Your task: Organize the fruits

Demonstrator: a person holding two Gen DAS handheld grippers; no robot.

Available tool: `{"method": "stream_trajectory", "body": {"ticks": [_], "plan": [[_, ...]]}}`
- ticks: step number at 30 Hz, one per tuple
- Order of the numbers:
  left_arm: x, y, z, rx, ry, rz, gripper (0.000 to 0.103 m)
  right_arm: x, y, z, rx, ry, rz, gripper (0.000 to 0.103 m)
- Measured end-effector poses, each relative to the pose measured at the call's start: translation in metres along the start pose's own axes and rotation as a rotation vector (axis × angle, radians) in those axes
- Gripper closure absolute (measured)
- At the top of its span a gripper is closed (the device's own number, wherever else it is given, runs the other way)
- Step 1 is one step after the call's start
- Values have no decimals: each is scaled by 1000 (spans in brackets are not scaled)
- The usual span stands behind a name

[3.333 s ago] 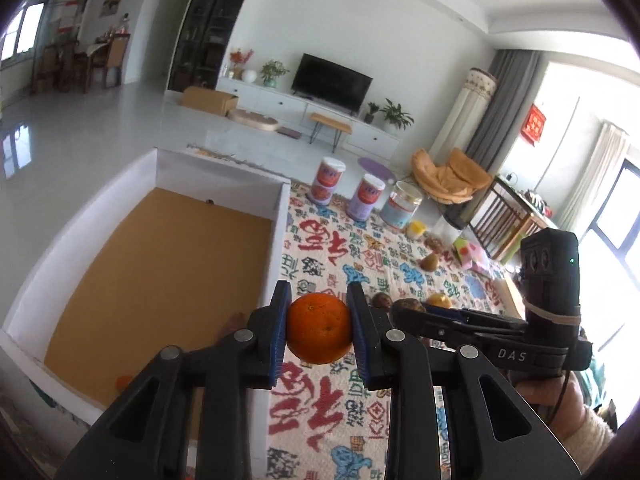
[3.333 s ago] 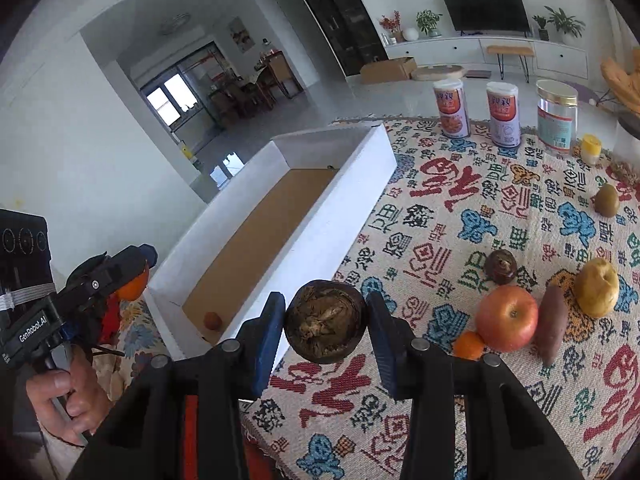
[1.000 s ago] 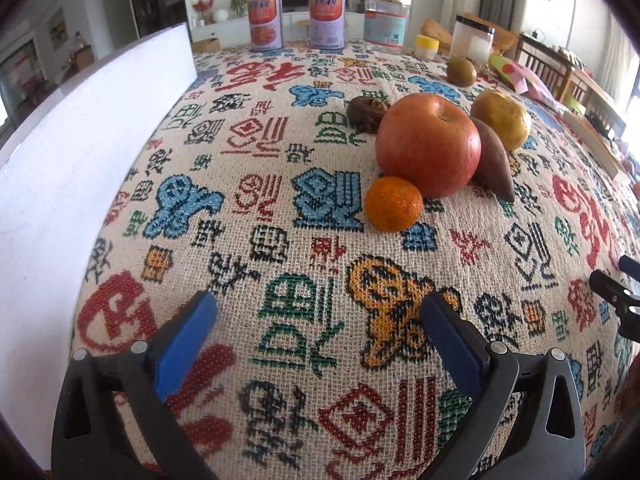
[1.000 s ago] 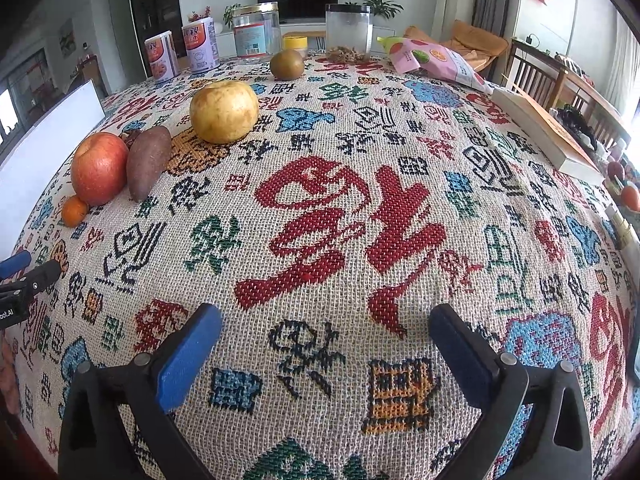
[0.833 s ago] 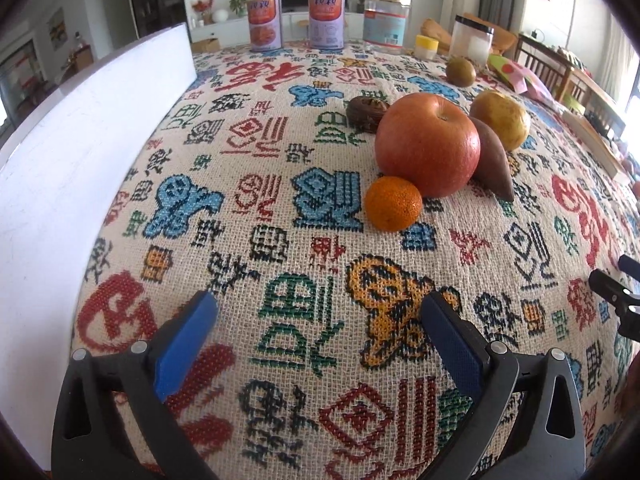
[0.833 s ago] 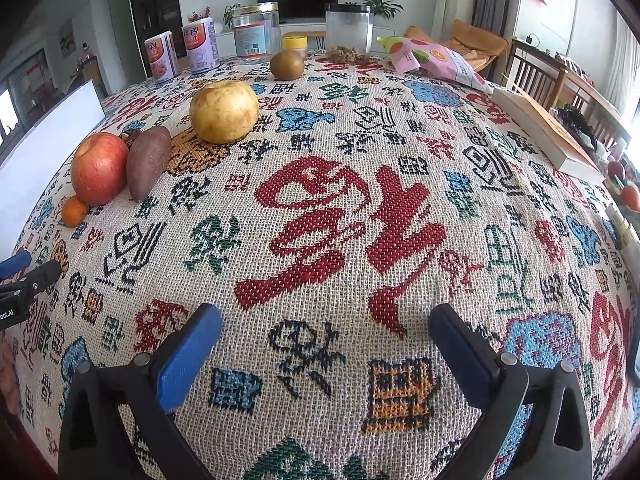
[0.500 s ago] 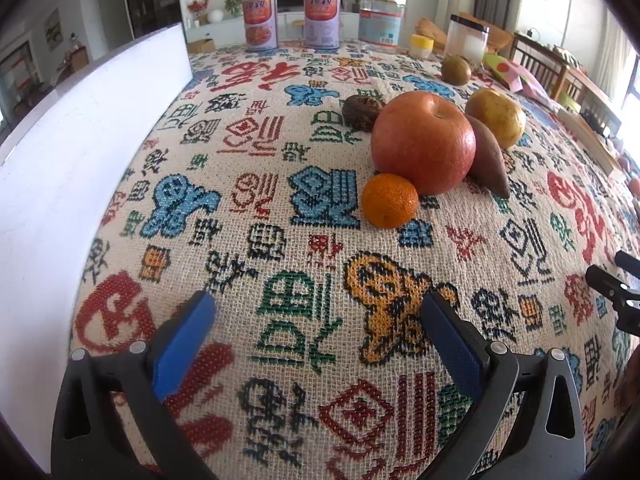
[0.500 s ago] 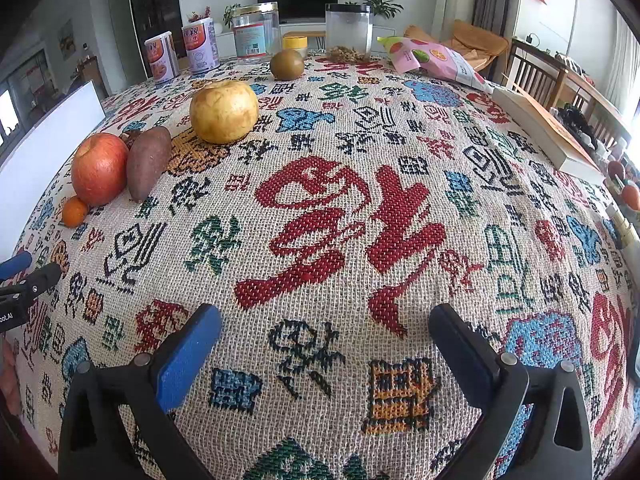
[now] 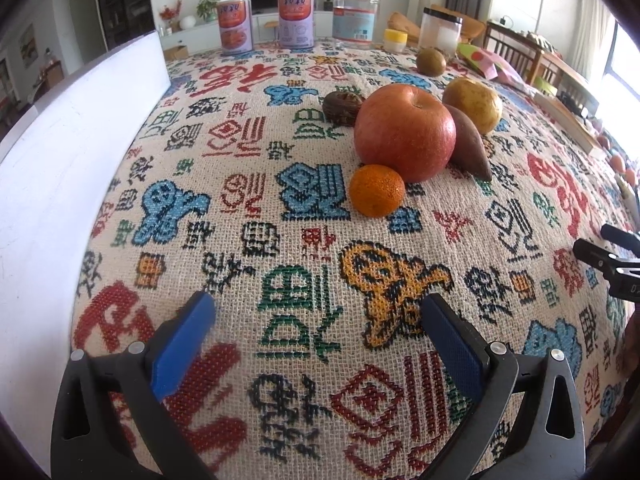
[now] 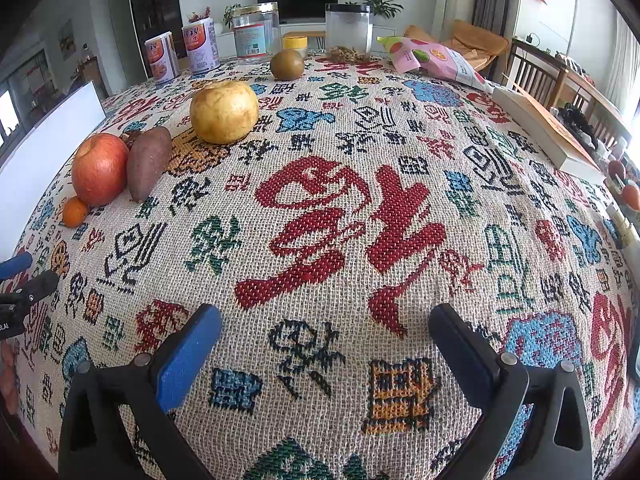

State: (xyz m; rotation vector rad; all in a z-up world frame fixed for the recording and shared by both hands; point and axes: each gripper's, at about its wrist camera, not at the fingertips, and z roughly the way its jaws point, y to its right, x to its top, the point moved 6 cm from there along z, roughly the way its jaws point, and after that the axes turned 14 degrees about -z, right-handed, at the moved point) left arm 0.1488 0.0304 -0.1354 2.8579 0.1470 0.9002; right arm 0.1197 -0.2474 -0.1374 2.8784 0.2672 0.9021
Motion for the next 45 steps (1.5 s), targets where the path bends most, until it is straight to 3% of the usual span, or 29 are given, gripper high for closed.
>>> {"method": "stream_trajectory", "body": {"ticks": [13, 20, 23, 27, 33, 35, 40, 41, 45], "plan": [[-1, -2, -1, -17, -1, 34, 1, 0, 0, 0, 2, 1, -1, 0], [3, -16, -1, -9, 10, -8, 1, 1, -1, -1, -2, 3, 6, 1], [4, -15, 0, -2, 11, -6, 1, 14, -11, -5, 77, 36, 59, 12], [4, -15, 0, -5, 11, -8, 1, 60, -48, 1, 220, 80, 17, 25], [4, -16, 0, -10, 12, -11, 1, 119, -100, 32, 294, 75, -119, 41], [5, -16, 0, -8, 11, -11, 1, 127, -109, 43, 295, 42, -140, 51], [5, -16, 0, -9, 12, -12, 1, 138, -122, 60, 281, 5, -196, 55], [5, -16, 0, -9, 11, -12, 1, 138, -123, 59, 281, 4, -203, 63], [5, -16, -1, -7, 11, -10, 1, 121, -116, 50, 311, -13, -200, 64]]}}
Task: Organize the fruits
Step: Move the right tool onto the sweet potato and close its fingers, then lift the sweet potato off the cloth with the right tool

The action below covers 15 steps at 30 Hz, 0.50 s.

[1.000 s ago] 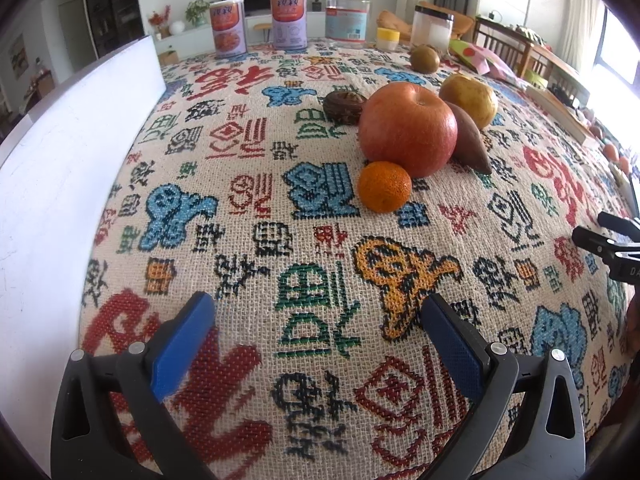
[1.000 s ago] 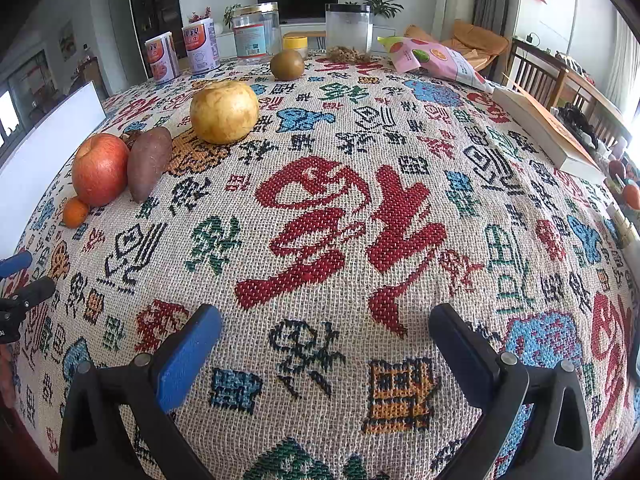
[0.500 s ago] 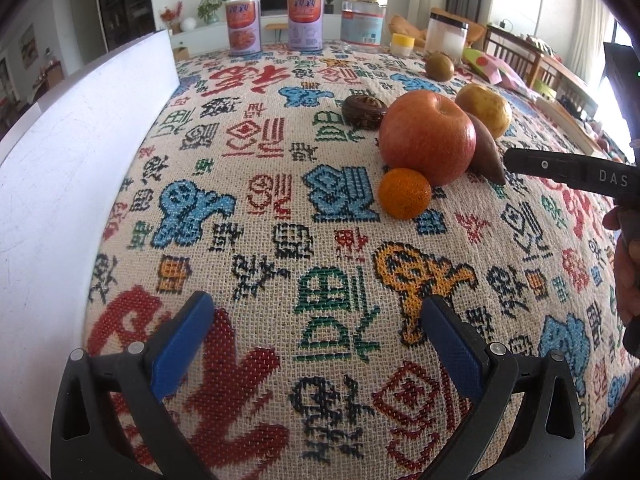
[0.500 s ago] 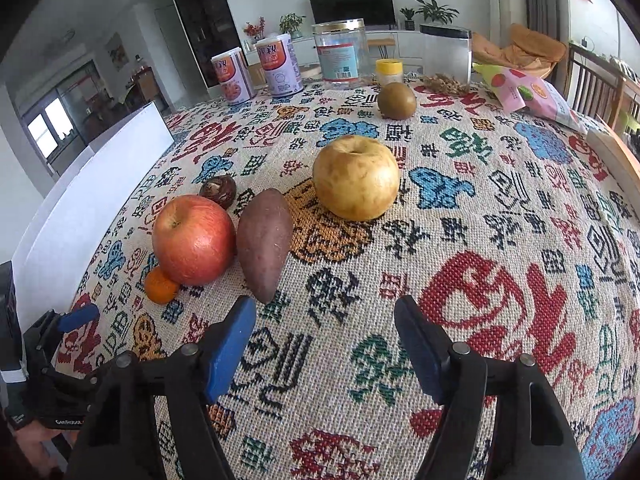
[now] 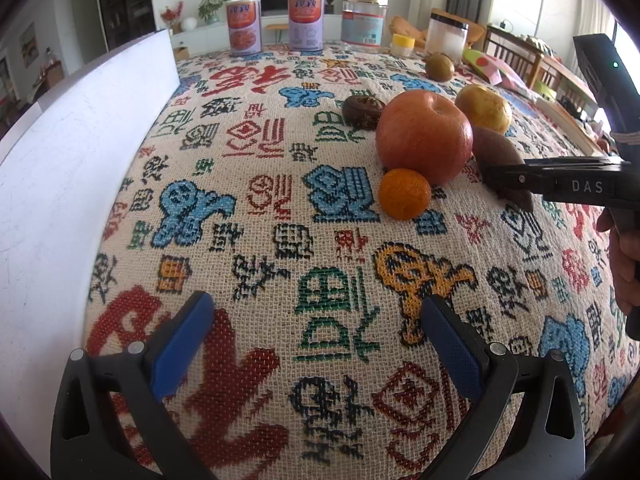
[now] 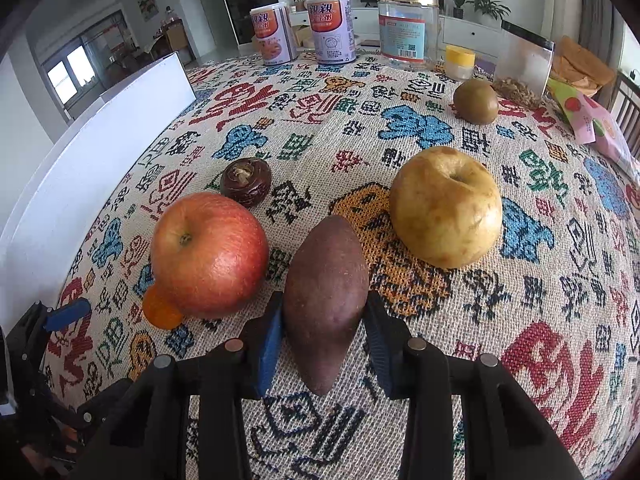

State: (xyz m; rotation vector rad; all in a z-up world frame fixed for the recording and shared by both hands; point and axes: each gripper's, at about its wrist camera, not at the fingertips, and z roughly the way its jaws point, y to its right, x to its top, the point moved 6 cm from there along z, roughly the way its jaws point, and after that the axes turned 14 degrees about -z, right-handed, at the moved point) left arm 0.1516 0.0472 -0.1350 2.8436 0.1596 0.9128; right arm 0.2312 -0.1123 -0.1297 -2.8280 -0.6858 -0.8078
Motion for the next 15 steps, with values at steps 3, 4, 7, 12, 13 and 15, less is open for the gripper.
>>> {"method": "stream_trajectory", "body": {"ticks": [3, 4, 7, 12, 13, 15], "plan": [[0, 0, 0, 2, 0, 1, 1, -35, 5, -22, 15, -6, 0, 64], [0, 0, 0, 3, 0, 2, 1, -50, 9, -34, 4, -11, -3, 64], [-1, 1, 0, 8, 0, 4, 1, -91, 16, -62, -61, -18, -26, 64], [-1, 0, 0, 0, 1, 2, 1, -130, 30, -86, -201, 35, -7, 61], [-1, 1, -1, -7, 1, 1, 1, -135, 33, -85, -211, 47, 16, 49], [0, 6, -1, -23, -7, 8, 1, -144, 37, -87, -247, 87, 79, 25]]}}
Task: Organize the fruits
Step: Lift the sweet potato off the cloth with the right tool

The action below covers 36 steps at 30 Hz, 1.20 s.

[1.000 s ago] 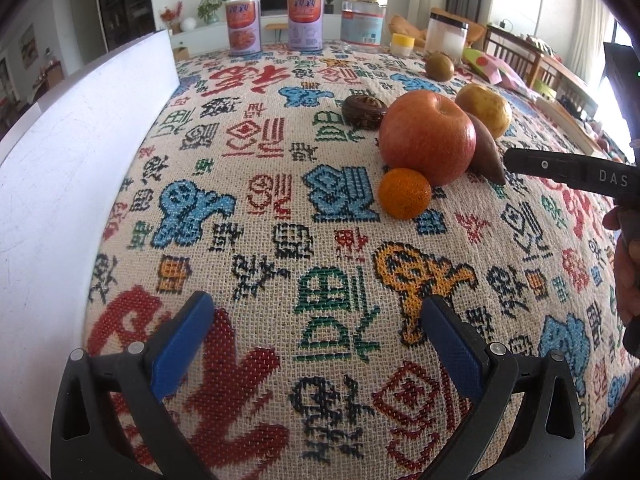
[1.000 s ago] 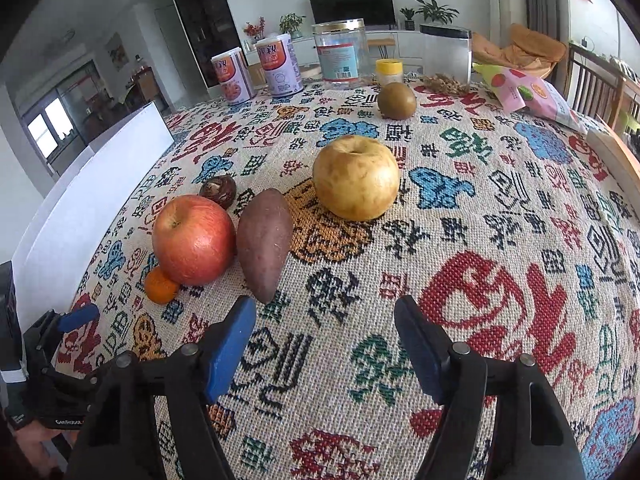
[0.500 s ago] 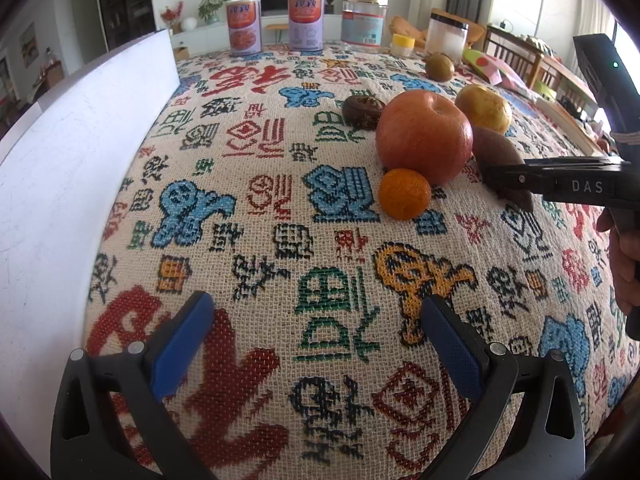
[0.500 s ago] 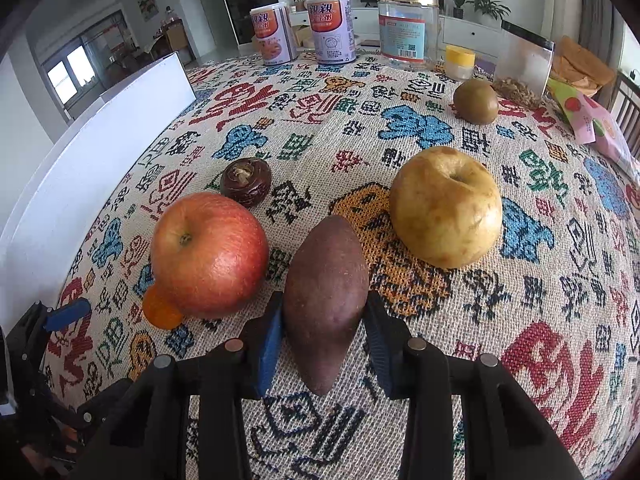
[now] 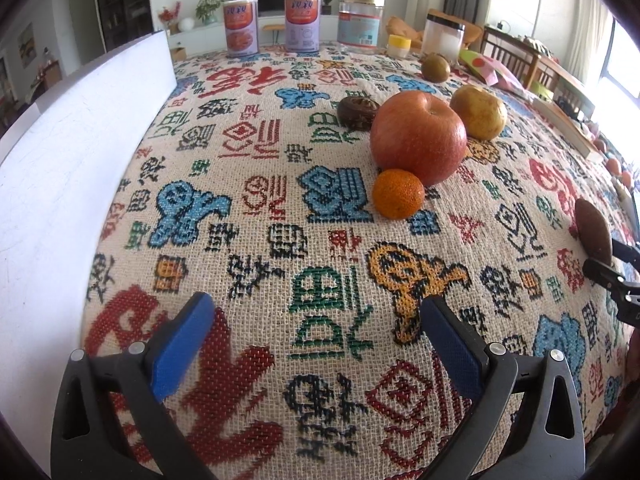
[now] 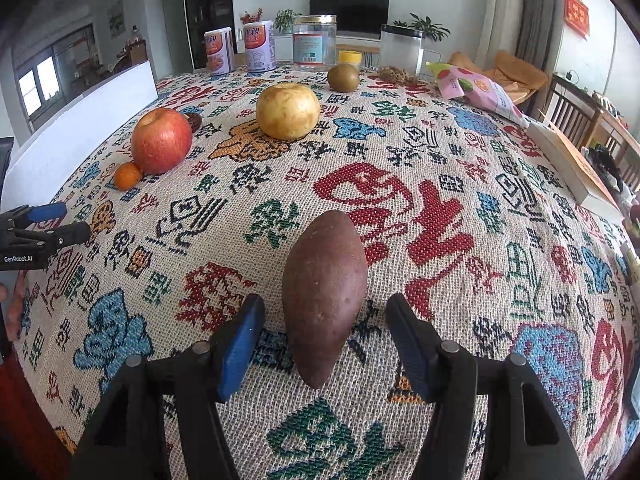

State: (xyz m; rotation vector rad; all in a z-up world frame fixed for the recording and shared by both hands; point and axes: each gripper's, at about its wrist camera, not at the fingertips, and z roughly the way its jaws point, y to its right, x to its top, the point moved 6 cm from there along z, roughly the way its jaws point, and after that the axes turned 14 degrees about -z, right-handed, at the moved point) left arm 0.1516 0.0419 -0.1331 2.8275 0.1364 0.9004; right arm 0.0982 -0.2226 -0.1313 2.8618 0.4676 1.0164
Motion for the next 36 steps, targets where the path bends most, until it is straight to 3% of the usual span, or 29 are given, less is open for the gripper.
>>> {"method": "stream_trajectory", "body": {"ticks": [2, 6, 9, 11, 12, 13, 15, 21, 23, 24, 25, 27, 32, 36], "plan": [[6, 16, 4, -35, -26, 28, 2, -1, 6, -3, -44, 8, 35, 19], [25, 46, 17, -25, -2, 102, 3, 0, 14, 1, -19, -10, 64, 17], [37, 54, 33, -20, -20, 82, 28, 1, 13, 2, -30, -15, 54, 17], [41, 55, 32, -34, 5, 60, 40, -1, 11, 1, -32, -15, 52, 17], [41, 54, 31, -39, 14, 58, 62, -2, 11, 1, -31, -16, 53, 17], [39, 54, 28, -48, 27, 60, 73, -2, 11, 1, -29, -15, 55, 17], [31, 49, 22, -53, 34, 57, 73, -3, 10, 1, -29, -15, 55, 17], [-8, 29, -13, -82, -21, 29, 70, -3, 9, 2, -24, -16, 53, 15], [-17, 23, -22, -80, -27, 34, 48, -2, 9, 2, -24, -17, 51, 15], [-20, 19, -25, -67, -19, 37, 22, -2, 9, 2, -23, -18, 50, 14], [-21, 16, -28, -53, 6, 39, 12, -2, 9, 3, -23, -19, 49, 14], [-21, 13, -29, -27, 41, 59, 12, -2, 8, 3, -23, -21, 46, 13], [-22, 15, -16, 9, 23, 87, 10, -2, 8, 4, -28, -26, 45, 11], [-22, 10, -13, 9, 7, 54, 4, -3, 9, 5, -31, -33, 49, 9]]}}
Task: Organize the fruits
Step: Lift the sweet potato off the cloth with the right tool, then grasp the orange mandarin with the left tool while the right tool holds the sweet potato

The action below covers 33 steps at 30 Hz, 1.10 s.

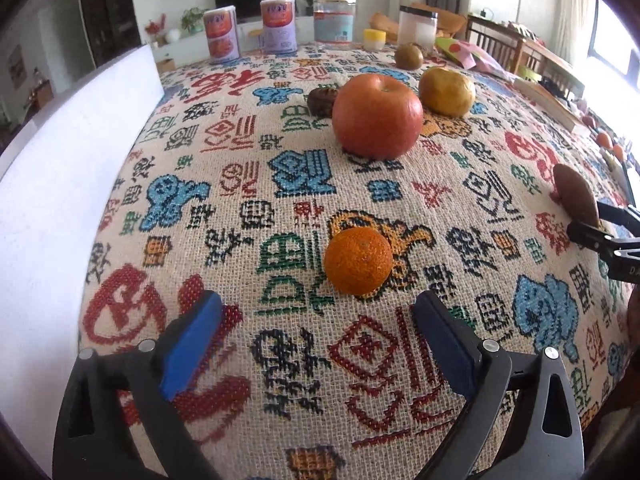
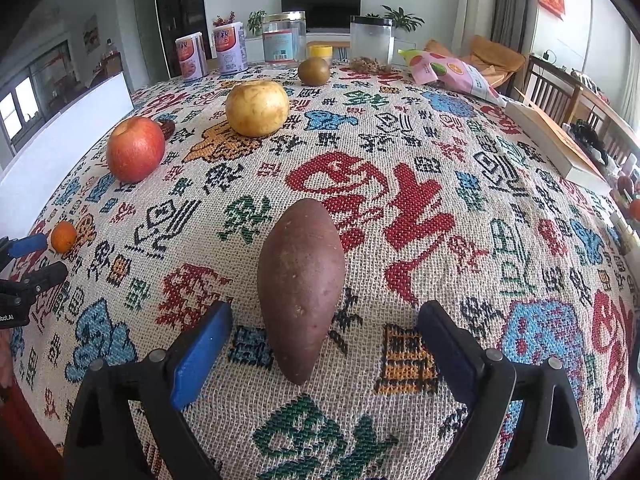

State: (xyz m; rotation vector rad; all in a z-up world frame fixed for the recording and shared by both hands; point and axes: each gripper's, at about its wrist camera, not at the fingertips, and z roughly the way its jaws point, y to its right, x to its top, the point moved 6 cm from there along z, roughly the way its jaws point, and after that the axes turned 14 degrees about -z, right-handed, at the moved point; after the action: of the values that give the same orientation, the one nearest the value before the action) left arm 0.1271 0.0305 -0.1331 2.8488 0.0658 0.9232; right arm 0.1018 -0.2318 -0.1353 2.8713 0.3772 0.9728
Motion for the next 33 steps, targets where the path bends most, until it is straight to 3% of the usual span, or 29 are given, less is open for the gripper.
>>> {"method": "stream_trajectory", "body": {"ticks": [21, 24, 27, 28, 29, 31, 32, 33], "plan": [[-3, 0, 0, -1, -2, 0, 1, 0, -3, 2, 14, -7, -10, 4], [-1, 0, -2, -56, -24, 19, 1, 0, -3, 3, 24, -7, -14, 2], [6, 4, -9, -209, -19, -6, 2, 0, -4, 3, 32, -6, -18, 1], [10, 6, -9, -213, -10, -7, 3, 0, -4, 2, 35, -4, -18, 1], [14, 10, -7, -191, -1, 8, 5, 0, -4, 2, 43, 1, -16, 1], [17, 20, 4, -136, -15, 62, 47, 0, -2, -1, 78, 26, 5, 2], [18, 23, 6, -91, 9, 95, 47, 0, 0, -4, 111, 39, 23, 2], [19, 26, 8, -90, 8, 112, 59, 0, 3, -5, 147, 40, 51, 2]]}}
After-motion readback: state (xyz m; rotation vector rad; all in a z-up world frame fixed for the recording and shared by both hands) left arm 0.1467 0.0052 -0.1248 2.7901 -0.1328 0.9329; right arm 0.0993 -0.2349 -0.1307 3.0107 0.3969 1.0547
